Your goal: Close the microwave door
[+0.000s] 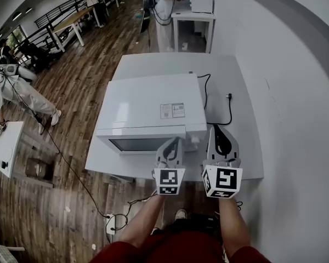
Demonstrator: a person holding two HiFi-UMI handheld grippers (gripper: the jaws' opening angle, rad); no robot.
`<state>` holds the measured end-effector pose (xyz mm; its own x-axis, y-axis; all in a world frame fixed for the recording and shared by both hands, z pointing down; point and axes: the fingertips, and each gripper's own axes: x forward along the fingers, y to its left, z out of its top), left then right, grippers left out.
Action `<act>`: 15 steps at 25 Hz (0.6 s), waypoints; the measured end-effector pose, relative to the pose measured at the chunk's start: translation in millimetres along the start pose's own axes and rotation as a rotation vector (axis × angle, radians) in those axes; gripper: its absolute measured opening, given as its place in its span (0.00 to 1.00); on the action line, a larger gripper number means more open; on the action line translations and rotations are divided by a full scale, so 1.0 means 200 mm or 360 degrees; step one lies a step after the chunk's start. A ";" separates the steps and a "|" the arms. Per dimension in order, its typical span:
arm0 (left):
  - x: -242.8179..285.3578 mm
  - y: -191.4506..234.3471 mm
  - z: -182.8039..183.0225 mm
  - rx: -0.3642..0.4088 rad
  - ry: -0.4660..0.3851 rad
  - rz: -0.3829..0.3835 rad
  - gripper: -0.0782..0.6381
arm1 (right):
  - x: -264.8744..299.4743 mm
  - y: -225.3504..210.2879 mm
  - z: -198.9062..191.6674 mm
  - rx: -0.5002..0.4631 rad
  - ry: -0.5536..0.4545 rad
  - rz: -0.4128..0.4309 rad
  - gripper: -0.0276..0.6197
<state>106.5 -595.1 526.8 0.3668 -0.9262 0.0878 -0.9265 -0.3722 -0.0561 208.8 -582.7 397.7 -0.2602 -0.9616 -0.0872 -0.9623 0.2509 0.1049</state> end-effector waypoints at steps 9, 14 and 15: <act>0.03 0.01 0.00 0.0005 0.0009 0.0010 0.15 | 0.00 0.00 0.00 -0.0011 0.0004 0.0014 0.08; 0.02 0.00 0.00 0.0029 0.0027 -0.0020 0.15 | -0.01 0.02 0.01 -0.0013 0.0003 0.0013 0.08; 0.02 0.01 0.00 0.0030 0.0023 -0.0022 0.15 | -0.02 0.02 0.01 -0.0015 0.0003 0.0013 0.08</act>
<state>106.8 -599.2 526.5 0.3783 -0.9199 0.1028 -0.9195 -0.3863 -0.0732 205.0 -577.9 395.9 -0.2678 -0.9597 -0.0847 -0.9594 0.2575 0.1150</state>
